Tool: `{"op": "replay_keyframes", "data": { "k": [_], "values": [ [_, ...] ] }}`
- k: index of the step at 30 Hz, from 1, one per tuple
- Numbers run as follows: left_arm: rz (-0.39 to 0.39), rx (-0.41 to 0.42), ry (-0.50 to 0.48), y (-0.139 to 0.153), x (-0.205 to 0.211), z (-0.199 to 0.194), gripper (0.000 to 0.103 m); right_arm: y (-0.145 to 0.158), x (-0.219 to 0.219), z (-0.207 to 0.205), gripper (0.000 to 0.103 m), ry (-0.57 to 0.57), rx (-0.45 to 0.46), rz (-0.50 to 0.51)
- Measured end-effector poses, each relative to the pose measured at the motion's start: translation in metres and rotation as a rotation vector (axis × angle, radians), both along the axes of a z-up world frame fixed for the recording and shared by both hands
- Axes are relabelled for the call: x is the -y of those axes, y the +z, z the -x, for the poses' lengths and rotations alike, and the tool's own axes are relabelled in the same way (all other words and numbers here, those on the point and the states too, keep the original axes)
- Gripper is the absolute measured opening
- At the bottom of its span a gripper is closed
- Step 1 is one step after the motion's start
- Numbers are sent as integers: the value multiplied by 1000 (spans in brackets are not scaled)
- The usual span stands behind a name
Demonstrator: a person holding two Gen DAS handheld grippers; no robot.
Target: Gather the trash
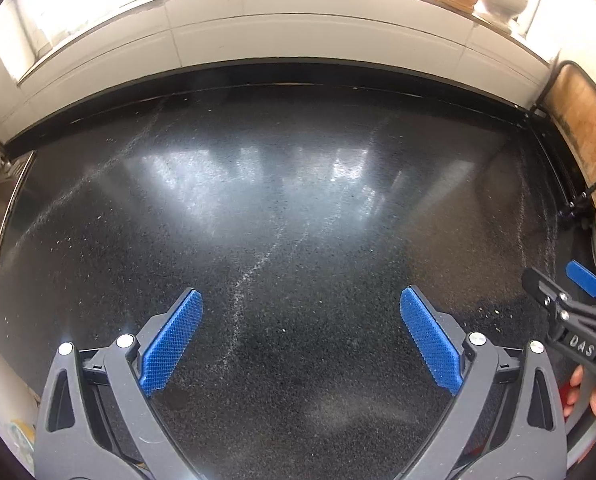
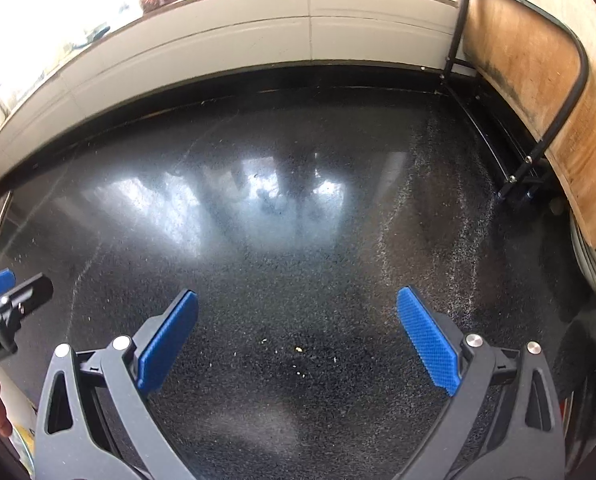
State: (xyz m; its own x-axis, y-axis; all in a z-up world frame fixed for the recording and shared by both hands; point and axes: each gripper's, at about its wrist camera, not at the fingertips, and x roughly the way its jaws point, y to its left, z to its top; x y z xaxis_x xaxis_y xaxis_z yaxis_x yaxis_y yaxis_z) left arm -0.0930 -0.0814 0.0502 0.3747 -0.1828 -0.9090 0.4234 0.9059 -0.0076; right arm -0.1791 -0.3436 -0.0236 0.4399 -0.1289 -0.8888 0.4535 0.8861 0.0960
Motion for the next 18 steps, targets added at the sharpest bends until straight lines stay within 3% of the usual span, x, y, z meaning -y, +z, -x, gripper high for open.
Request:
{"op": "replay_keyframes", "data": {
  "k": [18],
  "values": [
    [-13,-23,32,-8,-11,-8,96,0,-10,-1,96,35,1,-10]
  ]
}}
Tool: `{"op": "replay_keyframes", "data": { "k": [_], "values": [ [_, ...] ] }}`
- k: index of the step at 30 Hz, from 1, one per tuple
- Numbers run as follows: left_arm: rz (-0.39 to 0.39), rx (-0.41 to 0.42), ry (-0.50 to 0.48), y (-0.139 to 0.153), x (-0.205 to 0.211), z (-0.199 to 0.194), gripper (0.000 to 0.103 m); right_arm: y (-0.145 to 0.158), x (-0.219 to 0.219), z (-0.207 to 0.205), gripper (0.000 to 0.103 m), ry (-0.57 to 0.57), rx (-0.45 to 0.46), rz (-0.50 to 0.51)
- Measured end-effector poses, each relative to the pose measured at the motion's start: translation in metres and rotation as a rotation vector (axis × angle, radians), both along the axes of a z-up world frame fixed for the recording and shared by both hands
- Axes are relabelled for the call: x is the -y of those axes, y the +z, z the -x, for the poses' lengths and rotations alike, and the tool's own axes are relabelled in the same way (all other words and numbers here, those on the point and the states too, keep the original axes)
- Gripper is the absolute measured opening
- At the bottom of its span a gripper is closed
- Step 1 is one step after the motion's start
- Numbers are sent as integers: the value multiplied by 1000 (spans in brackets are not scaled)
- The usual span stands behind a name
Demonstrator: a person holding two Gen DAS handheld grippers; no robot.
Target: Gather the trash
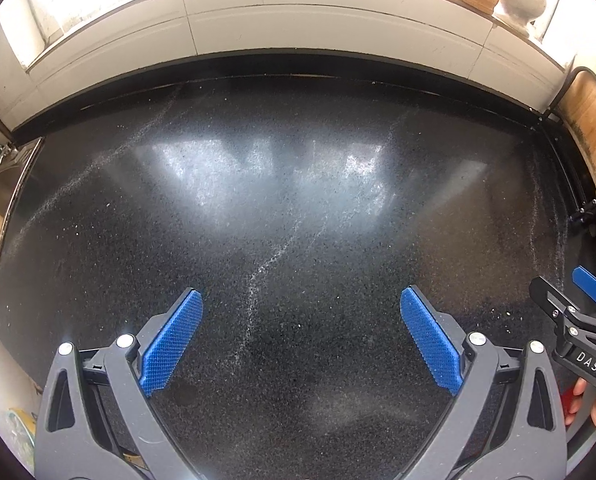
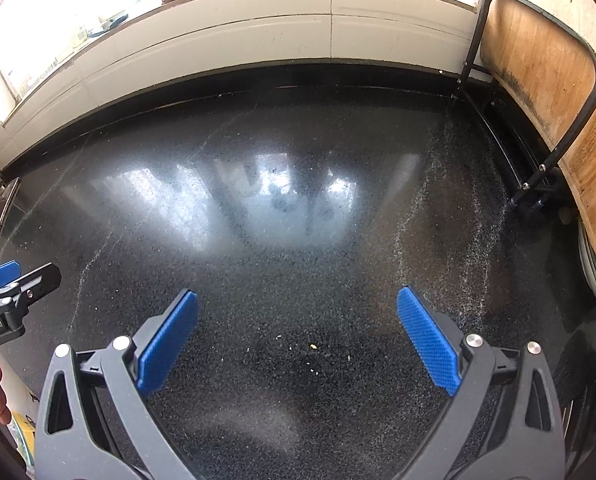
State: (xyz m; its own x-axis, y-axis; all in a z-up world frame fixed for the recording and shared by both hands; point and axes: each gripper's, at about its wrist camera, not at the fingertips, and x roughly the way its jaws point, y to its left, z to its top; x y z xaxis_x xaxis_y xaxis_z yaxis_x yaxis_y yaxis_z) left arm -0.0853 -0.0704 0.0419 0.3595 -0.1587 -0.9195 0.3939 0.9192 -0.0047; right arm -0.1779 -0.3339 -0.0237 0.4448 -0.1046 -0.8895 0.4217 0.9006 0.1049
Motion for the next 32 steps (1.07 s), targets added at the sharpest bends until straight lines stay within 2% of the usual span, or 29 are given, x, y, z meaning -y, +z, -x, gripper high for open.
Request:
{"op": "replay_keyframes", "data": {
  "k": [7,14,18,23,28,32],
  "values": [
    [-25,-5,4,-3,-1,1,96,0,-1,2,96,-5,-2,-2],
    [-51,-48,60,-17,-12,-13,96,-1,-3,3,96,-3,-6,2],
    [-104,-43,49,-23,-11,-20,96,-1,-4,5,96,-6,-14,8],
    [-18,-44,27,-25,-17,-28,96,-1,-8,5,96,0,-19,13],
    [-35,5,30,-29,-17,-34,96,-4,-8,-3,96,-8,-21,15],
    [-51,-12,3,-40,-16,-42,96,-13,-5,-16,96,-34,-19,7]
  ]
}}
